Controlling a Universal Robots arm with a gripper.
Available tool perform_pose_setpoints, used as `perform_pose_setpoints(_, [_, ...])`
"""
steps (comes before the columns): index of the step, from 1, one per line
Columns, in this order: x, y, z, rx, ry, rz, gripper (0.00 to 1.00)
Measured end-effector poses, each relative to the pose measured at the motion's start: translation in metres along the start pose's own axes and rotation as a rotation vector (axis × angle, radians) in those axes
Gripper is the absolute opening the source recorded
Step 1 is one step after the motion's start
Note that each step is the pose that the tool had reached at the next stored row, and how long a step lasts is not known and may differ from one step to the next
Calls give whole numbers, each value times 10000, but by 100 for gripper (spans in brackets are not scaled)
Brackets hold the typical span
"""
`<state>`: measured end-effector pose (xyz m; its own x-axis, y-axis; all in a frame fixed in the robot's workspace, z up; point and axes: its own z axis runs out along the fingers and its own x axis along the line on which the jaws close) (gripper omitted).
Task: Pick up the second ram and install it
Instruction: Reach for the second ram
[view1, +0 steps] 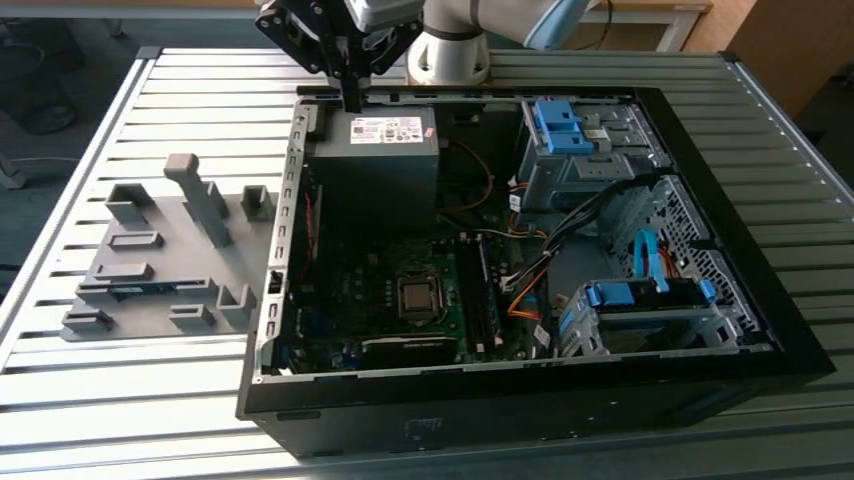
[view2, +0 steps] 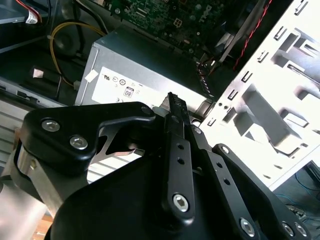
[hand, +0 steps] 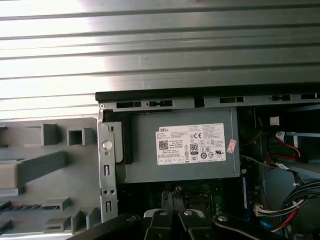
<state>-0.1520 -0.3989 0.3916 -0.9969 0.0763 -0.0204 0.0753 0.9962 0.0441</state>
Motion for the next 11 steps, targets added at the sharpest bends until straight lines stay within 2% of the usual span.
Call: perform_pose_setpoints(11, [37, -3, -1, 1, 1, -1, 11])
